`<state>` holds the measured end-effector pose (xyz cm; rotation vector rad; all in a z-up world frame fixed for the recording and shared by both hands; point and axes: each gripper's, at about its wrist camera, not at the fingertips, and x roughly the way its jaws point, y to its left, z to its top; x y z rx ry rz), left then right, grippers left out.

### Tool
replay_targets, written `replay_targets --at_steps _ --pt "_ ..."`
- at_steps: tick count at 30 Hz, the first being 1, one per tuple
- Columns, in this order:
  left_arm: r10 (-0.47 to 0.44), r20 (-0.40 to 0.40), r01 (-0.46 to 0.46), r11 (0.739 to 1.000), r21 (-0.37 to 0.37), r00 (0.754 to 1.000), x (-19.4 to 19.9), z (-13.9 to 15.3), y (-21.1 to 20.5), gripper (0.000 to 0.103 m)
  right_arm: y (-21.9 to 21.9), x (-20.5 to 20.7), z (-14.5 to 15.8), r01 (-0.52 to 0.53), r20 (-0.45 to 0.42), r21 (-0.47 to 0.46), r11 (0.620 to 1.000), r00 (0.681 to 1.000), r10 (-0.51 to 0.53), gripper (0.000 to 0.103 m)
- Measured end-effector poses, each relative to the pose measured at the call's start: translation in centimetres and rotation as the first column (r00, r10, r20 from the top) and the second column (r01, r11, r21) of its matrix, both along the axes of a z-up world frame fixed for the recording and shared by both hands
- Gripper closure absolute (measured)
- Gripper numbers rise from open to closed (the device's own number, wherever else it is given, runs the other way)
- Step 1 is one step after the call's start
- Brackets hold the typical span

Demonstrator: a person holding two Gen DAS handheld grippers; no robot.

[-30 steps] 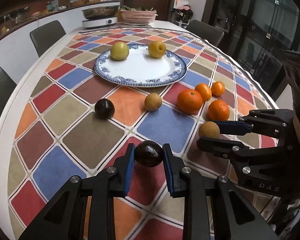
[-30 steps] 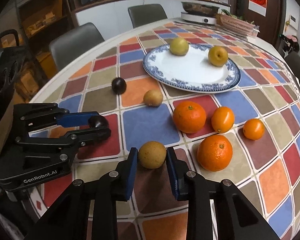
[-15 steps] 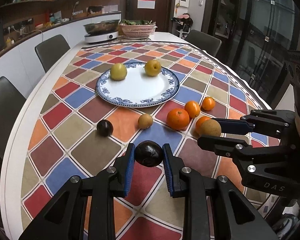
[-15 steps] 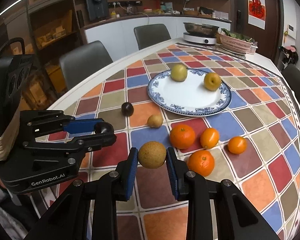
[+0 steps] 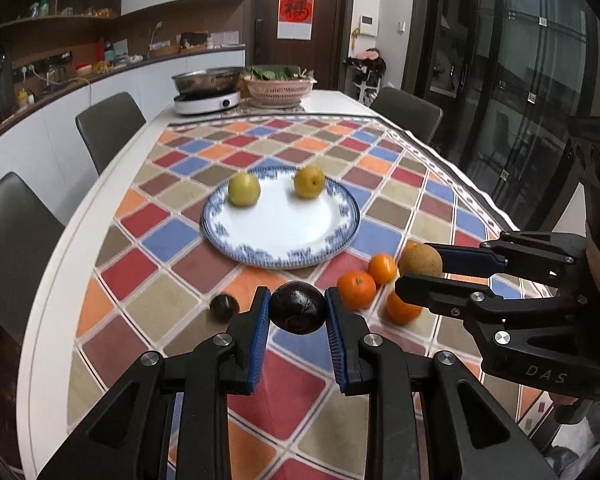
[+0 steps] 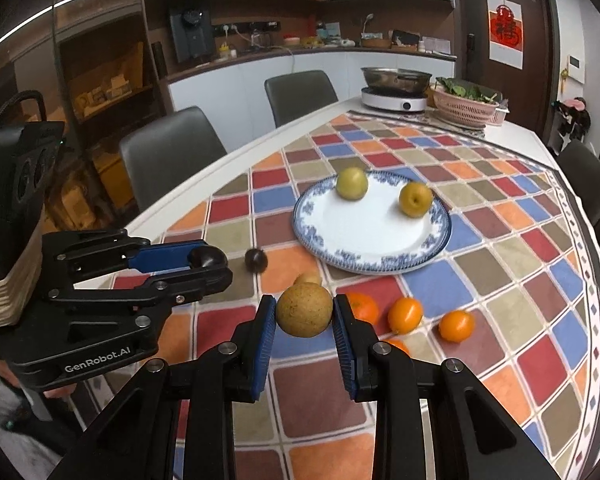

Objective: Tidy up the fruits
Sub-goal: 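Carry the plum and small brown fruit with both tools onto the plate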

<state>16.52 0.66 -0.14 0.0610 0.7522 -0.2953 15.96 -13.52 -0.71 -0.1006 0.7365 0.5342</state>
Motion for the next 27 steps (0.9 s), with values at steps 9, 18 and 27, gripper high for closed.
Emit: replay_targets --at_steps 9,18,27 --pt "-0.015 0.042 0.016 1.0 -0.008 0.999 2.7 2.0 0.0 0.075 -0.5 2.7 2.2 0.042 0.027 0.021 0.999 0.999 -0.043 0.073" --pt "-0.023 0.06 0.023 1.0 -0.006 0.998 6.5 2.7 -0.2 0.075 -0.7 5.7 3.5 0.061 0.055 0.0 0.998 0.997 -0.061 0.073" --pt "-0.027 0.024 0.028 0.999 -0.027 0.999 11.3 2.4 0.0 0.075 -0.8 10.4 3.7 0.076 0.037 -0.008 0.997 0.996 -0.076 0.073"
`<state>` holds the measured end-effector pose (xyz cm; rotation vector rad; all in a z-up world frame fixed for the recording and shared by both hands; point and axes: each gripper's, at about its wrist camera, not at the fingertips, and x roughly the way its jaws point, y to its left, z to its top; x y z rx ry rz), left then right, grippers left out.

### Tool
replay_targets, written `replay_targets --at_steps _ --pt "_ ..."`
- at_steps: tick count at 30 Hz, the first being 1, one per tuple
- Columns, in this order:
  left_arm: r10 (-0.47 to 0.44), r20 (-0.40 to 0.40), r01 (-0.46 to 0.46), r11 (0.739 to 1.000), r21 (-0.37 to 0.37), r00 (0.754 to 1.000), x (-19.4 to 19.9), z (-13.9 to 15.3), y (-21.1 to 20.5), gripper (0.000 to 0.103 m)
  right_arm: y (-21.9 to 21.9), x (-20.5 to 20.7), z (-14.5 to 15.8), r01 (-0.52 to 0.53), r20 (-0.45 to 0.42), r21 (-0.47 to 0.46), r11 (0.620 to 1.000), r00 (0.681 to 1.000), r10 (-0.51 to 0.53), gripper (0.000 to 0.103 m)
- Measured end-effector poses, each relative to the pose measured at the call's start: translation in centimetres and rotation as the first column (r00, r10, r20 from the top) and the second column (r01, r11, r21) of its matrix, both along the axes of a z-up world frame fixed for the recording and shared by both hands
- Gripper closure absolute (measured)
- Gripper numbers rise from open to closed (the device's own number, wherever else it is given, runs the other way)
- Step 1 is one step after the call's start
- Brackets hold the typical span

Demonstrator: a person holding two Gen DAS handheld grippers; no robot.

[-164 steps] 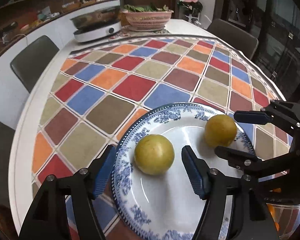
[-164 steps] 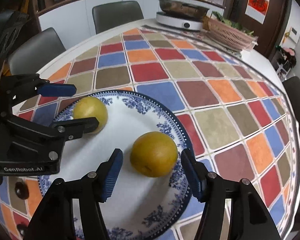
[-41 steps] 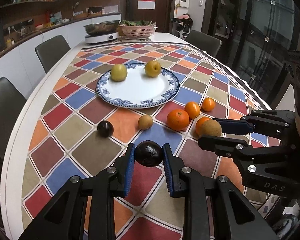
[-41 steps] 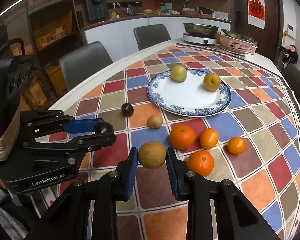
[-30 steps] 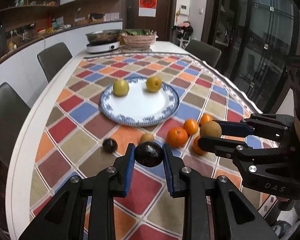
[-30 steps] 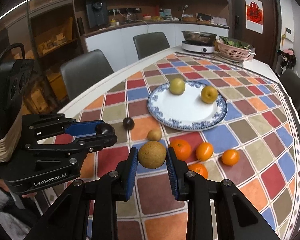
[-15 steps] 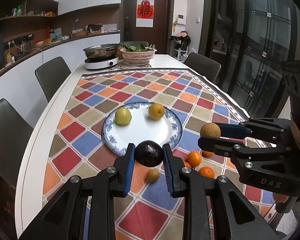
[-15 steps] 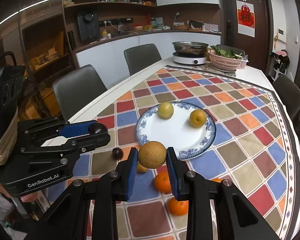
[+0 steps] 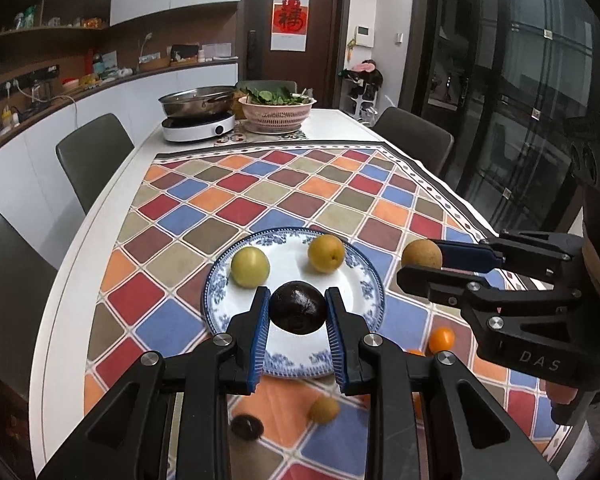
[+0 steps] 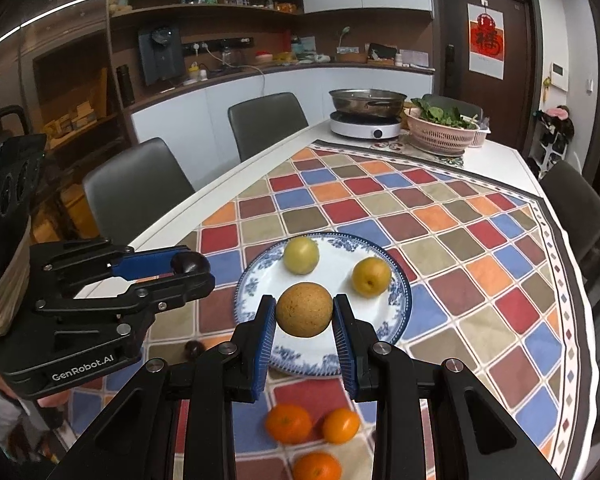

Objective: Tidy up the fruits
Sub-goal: 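Carry the plum and small brown fruit with both tools onto the plate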

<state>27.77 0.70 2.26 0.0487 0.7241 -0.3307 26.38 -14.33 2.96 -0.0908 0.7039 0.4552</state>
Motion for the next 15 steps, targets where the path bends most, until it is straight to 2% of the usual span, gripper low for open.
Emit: replay_targets --at_steps 6,15 --pt "0.01 -0.058 -0.01 1.0 -0.009 0.998 3.3 -1.1 0.3 0.075 0.3 3.4 -1.0 0.005 -0.048 -0.018 1.0 0.999 -0.006 0.073" --pt "0.032 -0.172 -0.033 0.999 -0.003 0.984 7.8 -4.3 1.0 0.075 0.7 8.8 -4.0 0.015 -0.193 -0.02 1.0 0.981 -0.018 0.073"
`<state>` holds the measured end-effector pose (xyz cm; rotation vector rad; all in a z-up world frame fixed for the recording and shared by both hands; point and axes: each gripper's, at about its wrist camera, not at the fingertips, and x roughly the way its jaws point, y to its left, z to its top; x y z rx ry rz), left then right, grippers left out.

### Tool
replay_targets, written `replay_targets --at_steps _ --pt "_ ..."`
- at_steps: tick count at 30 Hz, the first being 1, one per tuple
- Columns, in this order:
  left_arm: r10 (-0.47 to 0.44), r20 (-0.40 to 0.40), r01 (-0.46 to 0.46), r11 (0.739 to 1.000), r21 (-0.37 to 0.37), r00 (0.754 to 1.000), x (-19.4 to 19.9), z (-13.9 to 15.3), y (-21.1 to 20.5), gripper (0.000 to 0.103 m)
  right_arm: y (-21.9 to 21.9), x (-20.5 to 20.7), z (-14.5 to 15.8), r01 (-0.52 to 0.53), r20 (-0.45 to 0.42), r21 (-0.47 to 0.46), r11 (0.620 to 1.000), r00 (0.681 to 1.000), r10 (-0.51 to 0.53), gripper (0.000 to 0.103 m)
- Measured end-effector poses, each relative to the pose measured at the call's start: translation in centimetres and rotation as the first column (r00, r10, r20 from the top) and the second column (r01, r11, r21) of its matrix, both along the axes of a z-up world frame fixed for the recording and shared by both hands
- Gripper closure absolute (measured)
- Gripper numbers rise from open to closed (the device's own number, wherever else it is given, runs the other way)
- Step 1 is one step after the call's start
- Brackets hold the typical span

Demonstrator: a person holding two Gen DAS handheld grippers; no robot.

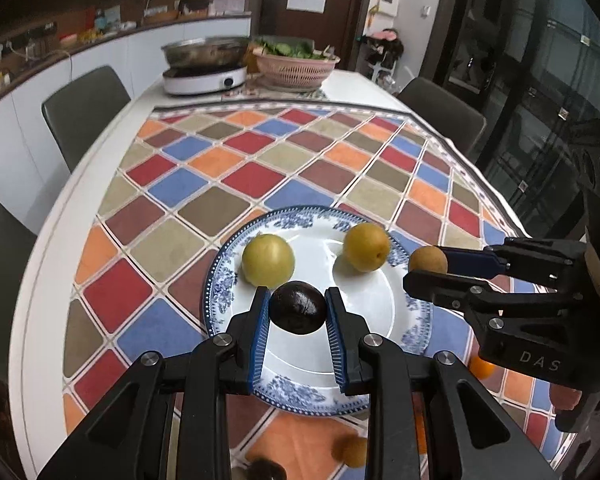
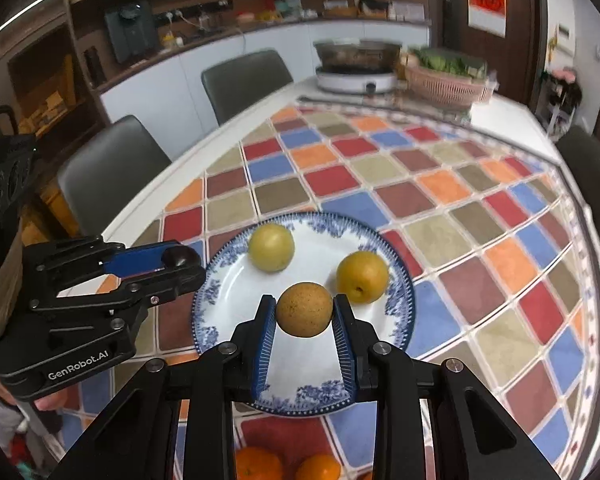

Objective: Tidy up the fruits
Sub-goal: 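Carry the plum and small brown fruit with both tools onto the plate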

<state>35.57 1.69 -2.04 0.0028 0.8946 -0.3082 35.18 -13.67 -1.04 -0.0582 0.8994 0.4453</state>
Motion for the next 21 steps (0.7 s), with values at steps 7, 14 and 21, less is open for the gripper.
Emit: replay_targets --at_steps 7,14,21 --pt "0.01 -0.096 -0.009 1.0 0.016 0.995 2.7 -2.7 -0.1 0.075 -0.3 2.8 -3.0 0.03 -0.105 -0.001 1.0 0.994 -0.03 0.073" --pt "0.019 -0.16 -0.015 0.999 0.029 0.987 4.3 -5.0 -0.1 0.075 -0.1 4.2 -5.0 0.039 -0.163 -0.034 0.999 0.986 -0.044 0.073" --pt "0.02 -0.197 -0.012 0.999 0.043 0.98 5.0 -6.4 -0.3 0.075 0.2 4.9 -6.6 0.039 -0.196 -0.062 0.997 0.979 -0.051 0.073"
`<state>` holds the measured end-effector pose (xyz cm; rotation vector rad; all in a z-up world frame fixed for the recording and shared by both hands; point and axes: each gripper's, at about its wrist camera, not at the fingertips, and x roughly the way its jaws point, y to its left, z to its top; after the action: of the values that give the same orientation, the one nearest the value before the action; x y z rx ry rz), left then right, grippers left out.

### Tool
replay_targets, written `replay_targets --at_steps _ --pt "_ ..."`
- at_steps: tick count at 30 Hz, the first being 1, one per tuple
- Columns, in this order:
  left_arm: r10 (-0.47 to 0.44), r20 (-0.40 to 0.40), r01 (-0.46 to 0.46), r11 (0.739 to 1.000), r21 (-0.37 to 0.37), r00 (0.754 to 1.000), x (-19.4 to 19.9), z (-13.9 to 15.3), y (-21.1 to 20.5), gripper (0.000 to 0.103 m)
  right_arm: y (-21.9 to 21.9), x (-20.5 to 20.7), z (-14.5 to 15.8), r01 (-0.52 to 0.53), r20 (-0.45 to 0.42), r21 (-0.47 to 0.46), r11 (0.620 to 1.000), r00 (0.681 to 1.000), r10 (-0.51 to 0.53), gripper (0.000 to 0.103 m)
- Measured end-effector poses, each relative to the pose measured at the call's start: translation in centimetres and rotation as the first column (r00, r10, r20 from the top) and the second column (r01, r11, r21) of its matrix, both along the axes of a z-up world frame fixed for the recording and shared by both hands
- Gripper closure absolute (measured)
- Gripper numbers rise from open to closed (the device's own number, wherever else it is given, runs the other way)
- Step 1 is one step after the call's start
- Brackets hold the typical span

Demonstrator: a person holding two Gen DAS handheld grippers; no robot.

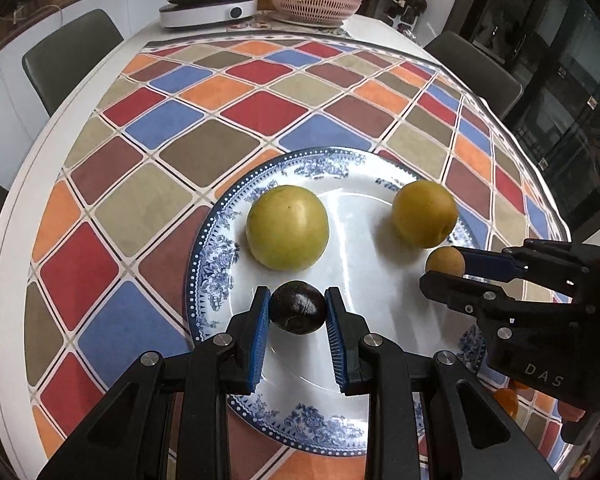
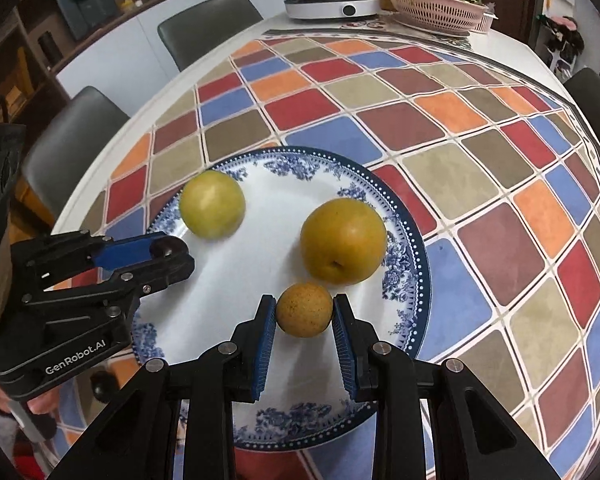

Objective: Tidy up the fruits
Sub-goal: 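Carry the plum and small brown fruit with both tools onto the plate, then open both tools to release the fruits on the plate and withdraw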

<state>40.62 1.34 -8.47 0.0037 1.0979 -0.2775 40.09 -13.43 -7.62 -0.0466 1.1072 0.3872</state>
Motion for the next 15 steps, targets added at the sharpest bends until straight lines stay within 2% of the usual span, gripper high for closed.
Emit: replay_targets --at_steps 12,15 --pt "0.007 -0.023 -0.007 1.0 0.012 1.0 0.58 -0.82 -0.24 0.075 0.13 0.68 -0.78 0.008 -0.017 -0.01 1.0 1.0 -0.008 0.073" --pt "0.002 -0.02 -0.002 1.0 0.002 1.0 0.45 -0.47 -0.27 0.07 -0.01 0.64 -0.71 0.014 -0.011 -0.005 1.0 1.0 -0.014 0.073"
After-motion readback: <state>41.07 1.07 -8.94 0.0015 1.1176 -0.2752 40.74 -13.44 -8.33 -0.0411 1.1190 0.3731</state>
